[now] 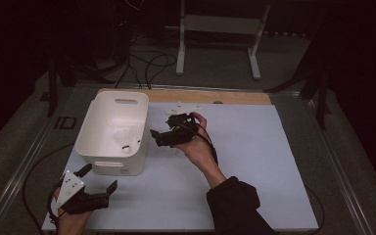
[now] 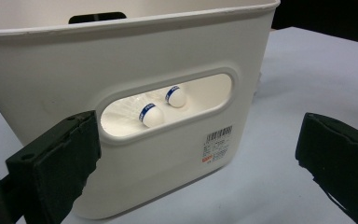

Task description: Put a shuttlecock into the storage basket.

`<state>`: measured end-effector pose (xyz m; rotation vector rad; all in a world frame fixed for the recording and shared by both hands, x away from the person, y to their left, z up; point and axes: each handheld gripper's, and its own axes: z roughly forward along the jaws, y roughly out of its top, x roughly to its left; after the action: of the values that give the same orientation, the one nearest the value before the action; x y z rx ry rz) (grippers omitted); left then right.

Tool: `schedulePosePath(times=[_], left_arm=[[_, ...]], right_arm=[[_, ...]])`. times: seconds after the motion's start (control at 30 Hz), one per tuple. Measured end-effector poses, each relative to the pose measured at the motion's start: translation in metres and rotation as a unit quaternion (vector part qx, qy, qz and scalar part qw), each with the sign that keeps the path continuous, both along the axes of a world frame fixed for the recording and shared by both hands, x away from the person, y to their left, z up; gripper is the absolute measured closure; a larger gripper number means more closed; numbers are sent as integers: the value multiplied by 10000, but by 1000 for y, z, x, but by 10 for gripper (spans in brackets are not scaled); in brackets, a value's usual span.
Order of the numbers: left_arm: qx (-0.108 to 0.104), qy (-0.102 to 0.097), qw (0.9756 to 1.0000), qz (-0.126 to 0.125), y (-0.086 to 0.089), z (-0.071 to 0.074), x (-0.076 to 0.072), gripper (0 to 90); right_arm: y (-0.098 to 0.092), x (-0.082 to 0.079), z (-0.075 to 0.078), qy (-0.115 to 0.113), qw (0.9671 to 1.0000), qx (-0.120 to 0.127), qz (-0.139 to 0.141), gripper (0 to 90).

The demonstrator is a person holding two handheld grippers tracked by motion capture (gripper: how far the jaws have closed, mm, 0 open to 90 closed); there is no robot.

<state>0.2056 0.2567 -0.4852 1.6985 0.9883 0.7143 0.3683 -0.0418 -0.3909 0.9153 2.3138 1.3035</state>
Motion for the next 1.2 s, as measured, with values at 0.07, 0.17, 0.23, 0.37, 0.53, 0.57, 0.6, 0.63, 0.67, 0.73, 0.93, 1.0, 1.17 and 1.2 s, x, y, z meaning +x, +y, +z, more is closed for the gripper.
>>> schedulePosePath(times=[0.07, 0.17, 0.23, 0.37, 0.53, 0.57, 0.6, 0.63, 0.67, 0.73, 0.93, 1.0, 1.17, 1.2], left_arm=[[3, 8, 10000, 0, 0, 0, 0, 8], [12, 10, 10000, -11, 0, 0, 0, 8], [9, 2, 10000, -6, 0, 0, 0, 8], [25, 13, 10000, -18, 0, 0, 0, 8], [-6, 6, 10000, -1, 0, 0, 0, 8], [-3, 8, 10000, -1, 0, 0, 0, 8], [-4, 7, 10000, 1, 0, 0, 0, 8], [-2, 8, 10000, 0, 0, 0, 0, 8], [10, 10, 10000, -4, 0, 0, 0, 8], [38, 16, 10000, -10, 0, 0, 0, 8], [8, 9, 10000, -7, 0, 0, 0, 8], [-3, -2, 10000, 1, 0, 0, 0, 8], [-6, -4, 10000, 4, 0, 0, 0, 8], [-7, -3, 10000, 9, 0, 0, 0, 8]], right_arm=[[-1, 0, -2, 24, 10000, -21, -10, 89], [-3, 1, -4, 77, 10000, -19, -39, 89], [-4, 1, -5, 43, 10000, -16, -33, 90], [-5, 2, -6, 61, 10000, -27, -53, 90], [-6, 3, -9, 74, 9999, -36, -97, 91], [-6, 3, -10, 80, 9999, -27, -108, 91], [-7, 4, -11, 78, 9999, -16, -110, 91], [-8, 5, -11, 93, 9999, -19, -130, 91], [-8, 5, -12, 92, 9999, -11, -118, 91], [-9, 6, -14, 109, 9998, -20, -147, 91], [-12, 8, -20, 39, 9998, -94, -197, 91], [-13, 9, -24, 67, 9997, -89, -219, 91], [-14, 9, -26, 102, 9997, -101, -216, 91], [-15, 10, -28, 116, 9996, -128, -219, 91]])
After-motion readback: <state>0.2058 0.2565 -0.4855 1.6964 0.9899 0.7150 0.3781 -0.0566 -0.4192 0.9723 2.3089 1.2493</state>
